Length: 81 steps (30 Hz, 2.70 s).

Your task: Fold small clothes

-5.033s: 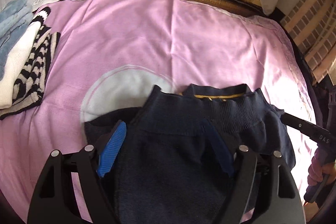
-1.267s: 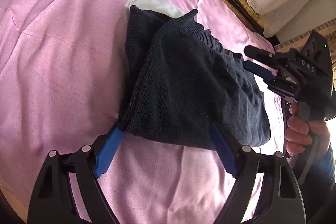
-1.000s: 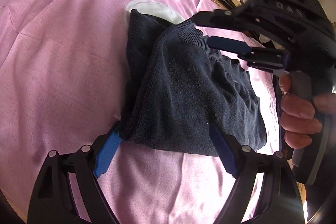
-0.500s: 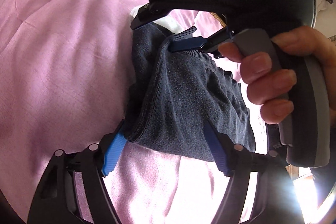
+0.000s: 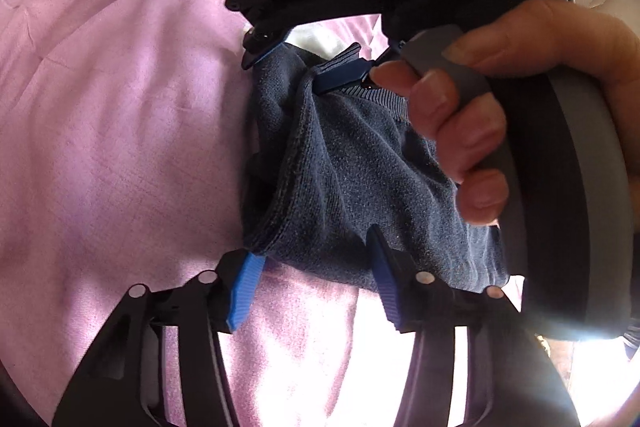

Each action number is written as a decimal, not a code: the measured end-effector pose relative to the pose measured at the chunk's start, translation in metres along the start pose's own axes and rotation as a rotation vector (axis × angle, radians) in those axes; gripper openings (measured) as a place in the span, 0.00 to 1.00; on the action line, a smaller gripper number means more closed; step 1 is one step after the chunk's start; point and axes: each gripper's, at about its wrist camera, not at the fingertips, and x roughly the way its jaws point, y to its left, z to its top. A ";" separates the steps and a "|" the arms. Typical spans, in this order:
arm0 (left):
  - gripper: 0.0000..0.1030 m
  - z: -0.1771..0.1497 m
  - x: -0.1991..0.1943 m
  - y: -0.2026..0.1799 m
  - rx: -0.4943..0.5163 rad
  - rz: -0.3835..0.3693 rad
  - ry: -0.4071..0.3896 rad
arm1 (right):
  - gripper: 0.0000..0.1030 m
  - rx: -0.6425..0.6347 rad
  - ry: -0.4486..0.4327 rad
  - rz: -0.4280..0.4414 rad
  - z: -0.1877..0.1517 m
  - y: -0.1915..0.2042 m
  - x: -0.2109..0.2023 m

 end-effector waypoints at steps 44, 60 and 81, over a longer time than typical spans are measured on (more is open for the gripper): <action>0.11 -0.003 -0.020 -0.125 0.260 0.203 -0.069 | 0.12 0.200 -0.146 0.493 -0.012 -0.104 -0.070; 0.10 -0.019 -0.009 -0.198 0.428 0.271 -0.112 | 0.12 0.202 -0.257 0.589 -0.040 -0.190 -0.122; 0.10 -0.034 0.013 -0.266 0.531 0.282 -0.108 | 0.12 0.237 -0.310 0.671 -0.070 -0.284 -0.137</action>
